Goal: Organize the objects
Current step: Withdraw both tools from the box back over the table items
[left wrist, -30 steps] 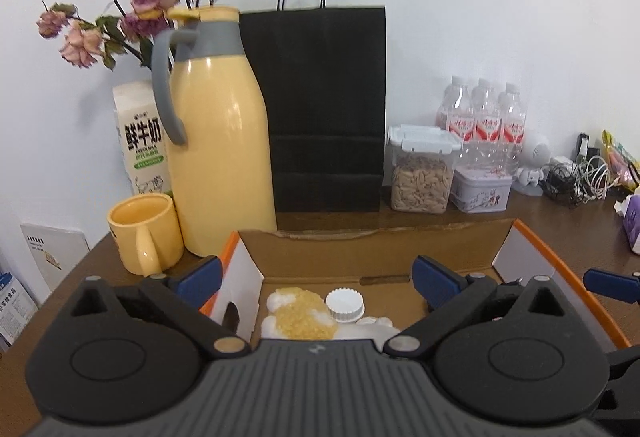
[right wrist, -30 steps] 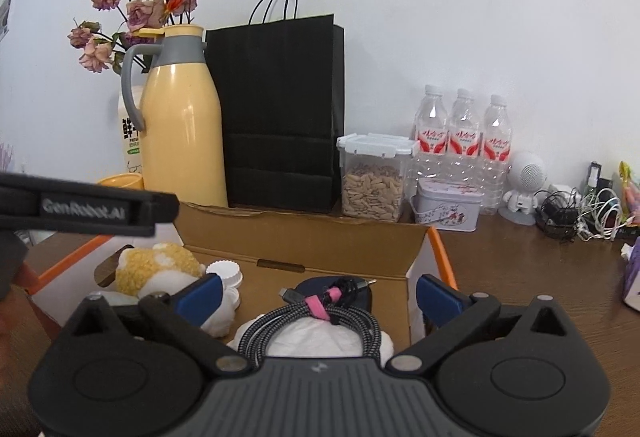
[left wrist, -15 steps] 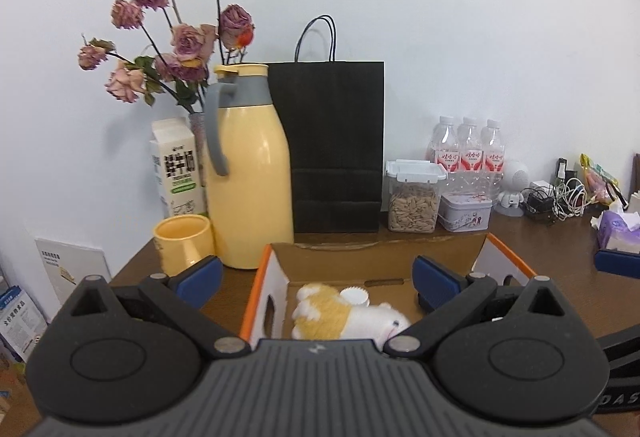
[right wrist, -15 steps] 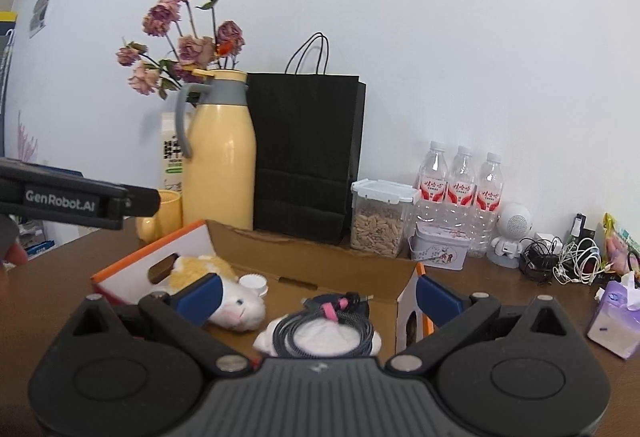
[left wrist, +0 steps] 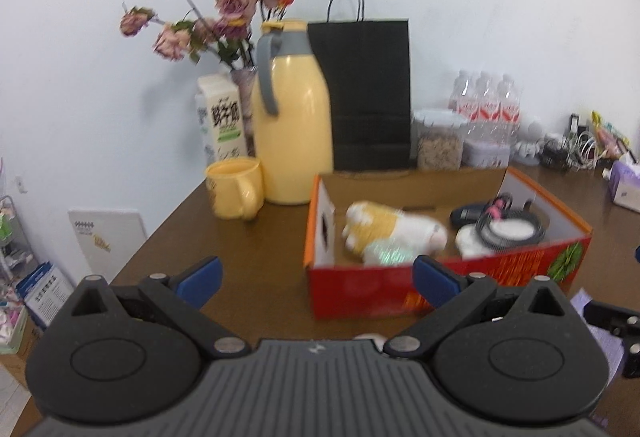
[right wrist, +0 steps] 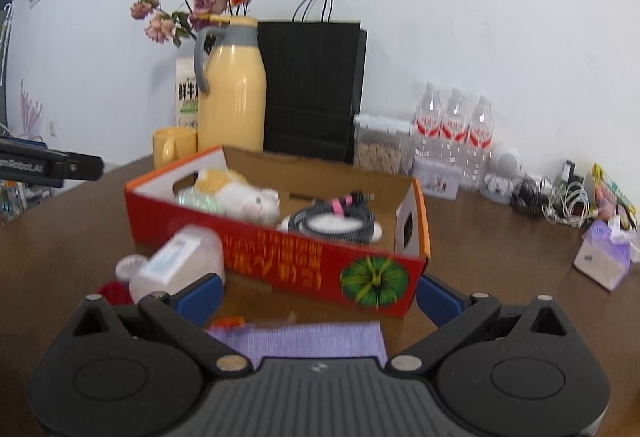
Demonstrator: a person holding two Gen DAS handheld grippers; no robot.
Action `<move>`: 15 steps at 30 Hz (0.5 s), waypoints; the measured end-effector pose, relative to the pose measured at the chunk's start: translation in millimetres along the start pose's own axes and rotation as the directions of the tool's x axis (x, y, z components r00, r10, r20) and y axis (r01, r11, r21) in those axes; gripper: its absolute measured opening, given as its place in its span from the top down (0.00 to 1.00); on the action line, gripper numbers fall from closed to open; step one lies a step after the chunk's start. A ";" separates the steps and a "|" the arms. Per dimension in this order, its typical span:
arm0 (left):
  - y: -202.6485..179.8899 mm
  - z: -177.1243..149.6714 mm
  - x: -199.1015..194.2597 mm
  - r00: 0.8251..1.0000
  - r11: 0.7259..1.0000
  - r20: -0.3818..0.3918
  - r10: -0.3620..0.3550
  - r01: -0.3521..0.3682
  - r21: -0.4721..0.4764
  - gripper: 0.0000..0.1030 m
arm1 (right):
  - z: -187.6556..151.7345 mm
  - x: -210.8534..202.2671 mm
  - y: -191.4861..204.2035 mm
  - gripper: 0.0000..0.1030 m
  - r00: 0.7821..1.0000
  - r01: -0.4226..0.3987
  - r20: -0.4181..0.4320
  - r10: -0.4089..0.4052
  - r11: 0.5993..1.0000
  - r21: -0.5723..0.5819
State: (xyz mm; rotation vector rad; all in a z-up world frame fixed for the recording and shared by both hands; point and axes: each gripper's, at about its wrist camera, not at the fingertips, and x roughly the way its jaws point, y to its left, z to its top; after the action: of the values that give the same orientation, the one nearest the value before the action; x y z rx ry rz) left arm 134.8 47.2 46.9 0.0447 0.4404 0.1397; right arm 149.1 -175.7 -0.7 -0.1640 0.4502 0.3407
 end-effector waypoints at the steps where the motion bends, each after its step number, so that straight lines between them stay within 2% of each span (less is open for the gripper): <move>1: 2.2 -4.3 -0.3 1.000 1.000 -0.011 0.005 -0.005 -0.001 0.00 | -4.5 0.5 0.2 0.00 1.000 -0.005 -0.011 0.005 1.000 0.000; 6: 13.1 -22.4 2.8 0.998 1.000 -0.068 0.018 -0.019 -0.014 0.00 | -18.5 9.5 6.0 0.05 0.998 -0.025 -0.056 0.025 1.000 -0.008; 9: 17.1 -28.5 4.1 0.996 0.999 -0.088 0.020 -0.023 -0.023 0.00 | -16.9 17.5 9.4 0.16 0.997 -0.052 -0.061 0.051 0.999 -0.007; 11: 20.1 -31.1 4.1 0.996 0.999 -0.091 0.019 -0.022 -0.029 0.00 | -14.3 23.8 12.3 0.29 0.996 -0.061 -0.071 0.060 0.998 -0.016; 13: 22.4 -31.9 4.5 0.996 0.999 -0.090 0.017 -0.020 -0.035 0.00 | -9.5 31.3 14.0 0.37 0.994 -0.071 -0.084 0.069 0.997 -0.025; 15: 24.1 -31.9 5.0 0.996 0.999 -0.092 0.021 -0.025 -0.041 0.00 | -4.4 38.9 13.0 0.38 0.992 -0.077 -0.099 0.074 0.997 -0.021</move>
State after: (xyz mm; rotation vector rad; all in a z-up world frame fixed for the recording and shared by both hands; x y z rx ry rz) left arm 122.6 72.2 17.7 0.0021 0.5281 0.1743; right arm 175.6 -153.5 -23.2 -0.1885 0.5506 0.4140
